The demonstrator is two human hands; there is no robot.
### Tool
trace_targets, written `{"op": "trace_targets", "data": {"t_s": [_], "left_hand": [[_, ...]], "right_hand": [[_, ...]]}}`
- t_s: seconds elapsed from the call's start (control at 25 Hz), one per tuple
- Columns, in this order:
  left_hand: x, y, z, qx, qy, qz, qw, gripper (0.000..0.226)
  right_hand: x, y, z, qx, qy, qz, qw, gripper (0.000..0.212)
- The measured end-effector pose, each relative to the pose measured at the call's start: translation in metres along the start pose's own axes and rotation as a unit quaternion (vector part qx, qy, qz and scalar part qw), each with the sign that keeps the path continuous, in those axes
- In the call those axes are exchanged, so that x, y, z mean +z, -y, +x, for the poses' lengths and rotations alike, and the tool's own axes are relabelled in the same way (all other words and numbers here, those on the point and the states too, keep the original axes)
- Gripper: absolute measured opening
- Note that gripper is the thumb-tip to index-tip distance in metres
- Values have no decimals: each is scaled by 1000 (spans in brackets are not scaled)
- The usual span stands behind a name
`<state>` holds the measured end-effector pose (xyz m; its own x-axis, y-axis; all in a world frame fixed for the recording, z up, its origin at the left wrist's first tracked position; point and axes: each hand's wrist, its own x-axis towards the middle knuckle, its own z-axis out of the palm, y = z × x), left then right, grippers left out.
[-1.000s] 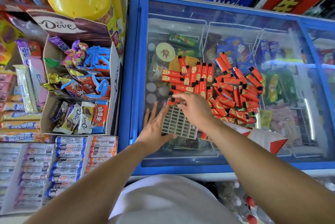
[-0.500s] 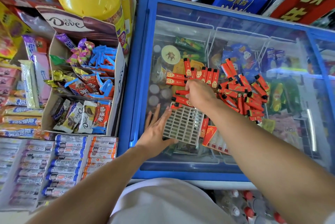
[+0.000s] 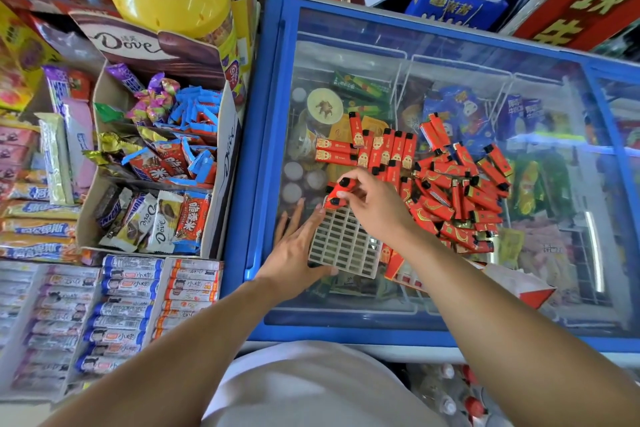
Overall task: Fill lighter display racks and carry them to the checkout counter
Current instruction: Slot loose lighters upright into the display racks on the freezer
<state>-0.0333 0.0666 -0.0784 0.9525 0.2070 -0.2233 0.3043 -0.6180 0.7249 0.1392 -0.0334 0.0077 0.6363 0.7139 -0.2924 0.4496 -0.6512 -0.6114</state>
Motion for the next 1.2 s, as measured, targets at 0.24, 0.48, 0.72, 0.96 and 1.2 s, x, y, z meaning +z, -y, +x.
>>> {"op": "trace_targets", "data": {"t_s": [0.24,0.48,0.72,0.96,1.2], "left_hand": [[-2,-2,0,-2,0,-4,1000,111],[-1,-2,-1,-11,2,-10,1000,111],[-2,-4,-1,-8,-4,-11,1000,112],[-5,-6,-2,-13,-3,-14,1000,113],[-5,-7,-2,-13,-10,-13,1000,113]], "right_hand": [[3,1,-2,-38,-11,-70,997,26],[1,0,-4,-67,6,-146,987,21],[4,2,-6,-59,36,-197,978,51],[7,1,-11,-91,9,-197,976,88],[24,12,-22,-110,53,-253,960,104]]}}
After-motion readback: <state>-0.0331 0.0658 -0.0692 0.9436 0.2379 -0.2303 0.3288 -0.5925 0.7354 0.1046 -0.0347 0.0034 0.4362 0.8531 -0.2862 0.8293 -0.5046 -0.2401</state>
